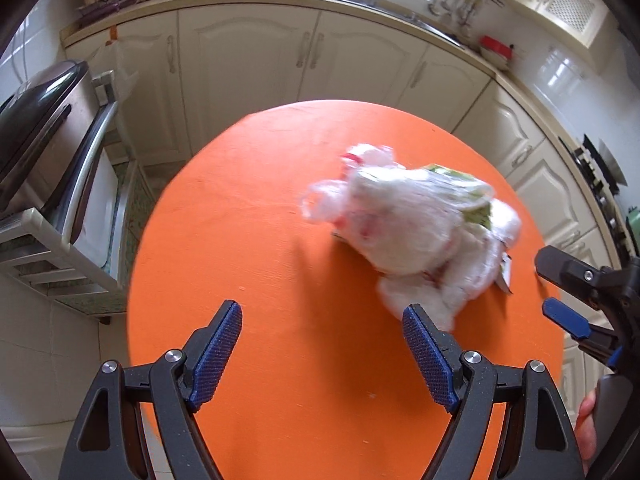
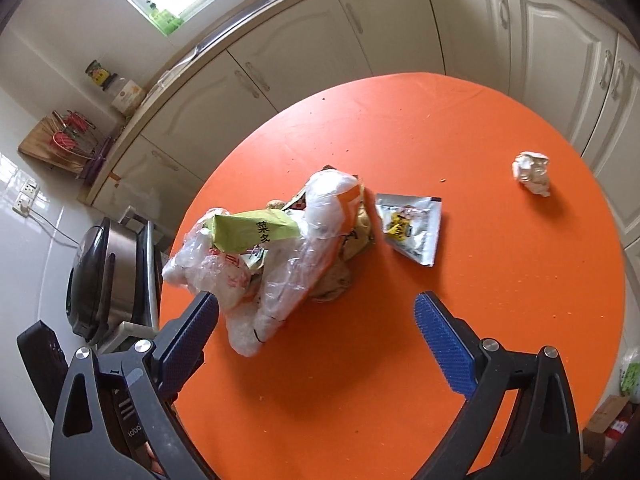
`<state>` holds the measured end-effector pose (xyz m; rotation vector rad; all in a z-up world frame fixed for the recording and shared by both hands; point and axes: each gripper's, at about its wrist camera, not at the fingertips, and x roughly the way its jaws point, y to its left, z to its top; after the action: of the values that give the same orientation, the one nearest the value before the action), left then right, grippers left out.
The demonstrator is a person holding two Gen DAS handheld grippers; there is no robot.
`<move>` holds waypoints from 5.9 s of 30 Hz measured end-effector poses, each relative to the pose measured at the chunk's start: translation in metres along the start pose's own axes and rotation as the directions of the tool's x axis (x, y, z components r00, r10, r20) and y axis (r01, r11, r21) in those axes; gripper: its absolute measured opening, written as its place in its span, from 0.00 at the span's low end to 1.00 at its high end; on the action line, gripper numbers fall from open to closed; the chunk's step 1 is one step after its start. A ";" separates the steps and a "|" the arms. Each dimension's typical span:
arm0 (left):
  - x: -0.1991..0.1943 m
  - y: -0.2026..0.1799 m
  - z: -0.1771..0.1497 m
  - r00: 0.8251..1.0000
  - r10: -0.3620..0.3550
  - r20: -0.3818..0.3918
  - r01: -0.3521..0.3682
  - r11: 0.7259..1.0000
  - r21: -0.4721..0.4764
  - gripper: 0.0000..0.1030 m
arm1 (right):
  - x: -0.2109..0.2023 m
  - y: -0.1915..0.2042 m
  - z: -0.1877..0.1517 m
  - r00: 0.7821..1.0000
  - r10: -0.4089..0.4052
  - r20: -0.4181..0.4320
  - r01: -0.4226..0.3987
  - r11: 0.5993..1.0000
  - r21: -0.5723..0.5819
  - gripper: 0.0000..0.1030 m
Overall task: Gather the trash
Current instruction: 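Move both open grippers back over the pile of plastic bags on the table, then grasp the clear plastic bag with the right gripper and lift it, then grasp the white bag with red print with the left gripper, then carry both held bags from the table to the blue bucket, then open both grippers over the bucket, dropping the bags inside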
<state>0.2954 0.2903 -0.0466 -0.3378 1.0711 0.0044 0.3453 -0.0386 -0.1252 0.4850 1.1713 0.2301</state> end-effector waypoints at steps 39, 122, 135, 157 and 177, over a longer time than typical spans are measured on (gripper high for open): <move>0.033 -0.001 0.009 0.996 -0.072 -0.057 0.070 0.996 -0.046 0.76 | -0.024 -0.041 -0.036 0.969 -0.239 -0.062 0.216 0.943 -0.253 0.27; 0.025 -0.312 -0.096 0.923 -0.339 -0.183 0.385 0.783 0.489 0.58 | -0.192 -0.286 -0.071 0.922 -0.299 0.246 0.223 0.930 0.293 0.29; 0.130 -0.463 -0.120 0.920 -0.245 -0.307 0.385 0.715 0.583 0.58 | -0.227 -0.405 -0.085 0.879 -0.421 0.226 0.278 0.835 0.476 0.29; 0.228 -0.548 -0.133 0.939 -0.102 -0.328 0.294 0.733 0.613 0.79 | -0.183 -0.469 -0.082 0.920 -0.368 0.134 0.249 0.814 0.525 0.29; 0.202 -0.521 -0.125 0.957 -0.099 -0.273 0.245 0.779 0.577 0.79 | -0.191 -0.451 -0.062 0.923 -0.334 0.191 0.187 0.823 0.536 0.86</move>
<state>0.3727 -0.2702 -0.1347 0.1591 1.2036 -0.5526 0.1814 -0.4982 -0.2025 0.7844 0.9990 -0.3978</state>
